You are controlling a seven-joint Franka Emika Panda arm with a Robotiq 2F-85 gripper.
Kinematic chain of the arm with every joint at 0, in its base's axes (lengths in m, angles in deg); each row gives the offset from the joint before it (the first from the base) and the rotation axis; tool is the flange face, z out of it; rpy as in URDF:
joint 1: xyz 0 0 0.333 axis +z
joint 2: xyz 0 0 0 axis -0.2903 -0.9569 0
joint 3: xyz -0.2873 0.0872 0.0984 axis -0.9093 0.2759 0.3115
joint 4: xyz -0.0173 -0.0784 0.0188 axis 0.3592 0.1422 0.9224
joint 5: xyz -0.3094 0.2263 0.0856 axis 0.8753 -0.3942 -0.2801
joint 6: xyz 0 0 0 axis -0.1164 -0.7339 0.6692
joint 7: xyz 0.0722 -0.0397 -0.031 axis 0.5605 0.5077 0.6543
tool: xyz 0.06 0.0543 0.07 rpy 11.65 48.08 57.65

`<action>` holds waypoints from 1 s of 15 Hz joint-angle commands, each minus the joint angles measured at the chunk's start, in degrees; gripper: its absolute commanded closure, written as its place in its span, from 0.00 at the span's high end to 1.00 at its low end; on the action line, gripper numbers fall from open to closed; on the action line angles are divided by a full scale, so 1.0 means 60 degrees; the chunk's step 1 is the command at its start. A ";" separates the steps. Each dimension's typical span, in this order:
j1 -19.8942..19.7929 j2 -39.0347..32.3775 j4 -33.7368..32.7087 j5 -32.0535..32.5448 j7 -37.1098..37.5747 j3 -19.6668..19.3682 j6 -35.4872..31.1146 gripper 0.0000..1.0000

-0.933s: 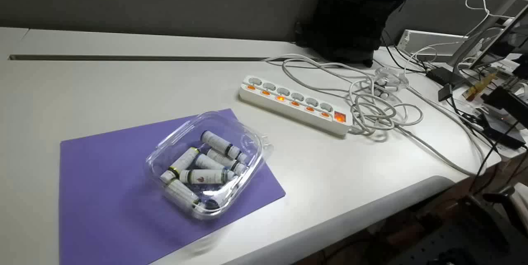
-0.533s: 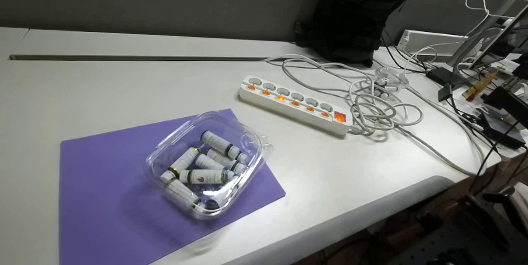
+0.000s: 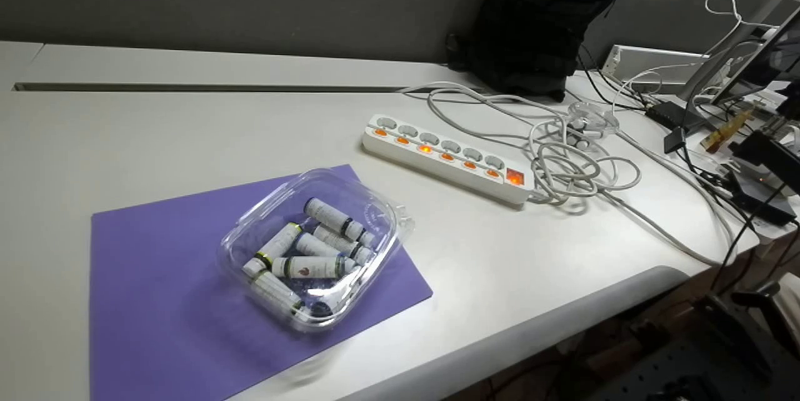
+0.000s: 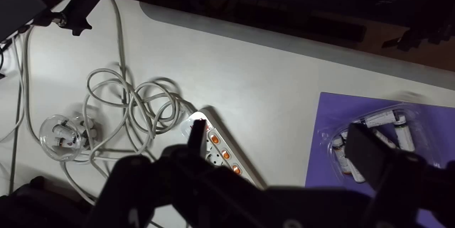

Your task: Turn off the third switch from the left

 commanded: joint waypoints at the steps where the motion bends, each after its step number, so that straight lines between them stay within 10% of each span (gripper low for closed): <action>1: 0.0220 -0.0119 -0.0006 0.0116 0.0267 -0.0155 -0.0078 1.00; 15: -0.0529 -0.3689 0.0494 -0.0456 0.2721 -0.0730 -0.7047 1.00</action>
